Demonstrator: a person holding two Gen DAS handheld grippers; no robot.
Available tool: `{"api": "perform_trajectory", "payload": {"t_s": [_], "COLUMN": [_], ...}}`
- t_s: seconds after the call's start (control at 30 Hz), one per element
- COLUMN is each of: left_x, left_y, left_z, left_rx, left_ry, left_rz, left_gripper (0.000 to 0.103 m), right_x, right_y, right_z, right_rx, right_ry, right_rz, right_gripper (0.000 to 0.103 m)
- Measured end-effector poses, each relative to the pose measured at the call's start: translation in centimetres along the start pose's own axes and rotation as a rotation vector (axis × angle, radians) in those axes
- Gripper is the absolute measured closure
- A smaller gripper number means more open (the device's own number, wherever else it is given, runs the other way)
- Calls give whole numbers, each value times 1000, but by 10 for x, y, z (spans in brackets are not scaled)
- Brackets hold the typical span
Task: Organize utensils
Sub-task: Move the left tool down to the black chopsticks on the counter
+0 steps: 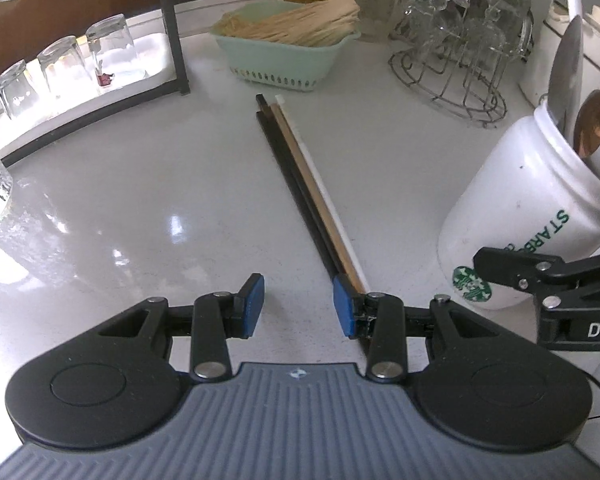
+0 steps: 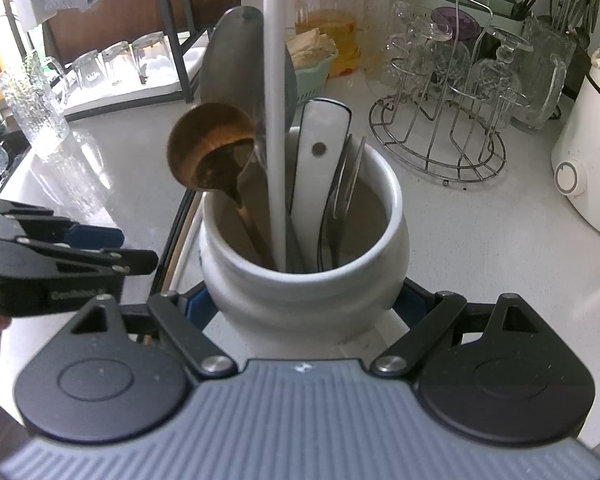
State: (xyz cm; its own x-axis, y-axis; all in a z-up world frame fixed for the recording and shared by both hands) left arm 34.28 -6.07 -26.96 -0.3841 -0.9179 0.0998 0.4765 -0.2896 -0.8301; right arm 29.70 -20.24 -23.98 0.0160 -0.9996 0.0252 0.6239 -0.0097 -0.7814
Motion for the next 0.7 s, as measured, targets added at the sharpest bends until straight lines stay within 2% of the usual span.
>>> {"api": "perform_trajectory", "payload": {"t_s": [0.1,0.2,0.4,0.57,0.7], "left_x": [7,13,22,19,25], "left_y": [3,7,8,0,6], "left_z": [-3,-4,-5,-2,-4], "left_rx": [-8,-15,-11,39,32], "left_ry": [81,50,68,-6,38], "left_rz": [106,89,113,71,98], "left_gripper": [59,60,60,60,59], "right_x": [0,1,1,1,1], "right_y": [0,0,0,0,0], "right_z": [0,0,0,0,0], "right_rx": [2,2,0,1,1], "right_ry": [-6,-13,-29,-27,-26], "right_rz": [3,9,21,22,22], "right_gripper": [12,12,12,12,12]}}
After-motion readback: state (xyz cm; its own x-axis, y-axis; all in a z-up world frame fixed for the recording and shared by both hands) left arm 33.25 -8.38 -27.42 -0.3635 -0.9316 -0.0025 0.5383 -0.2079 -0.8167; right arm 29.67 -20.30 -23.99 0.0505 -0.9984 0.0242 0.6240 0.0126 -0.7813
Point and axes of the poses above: each gripper's, at about its wrist camera, not at the fingertips, and y roughly the way its jaws point, x to its right, z to its top, the point moved 7 cm from there along y, roughly the way its jaws point, and after that the axes turned 4 degrees about -z, right-handed, at the moved point
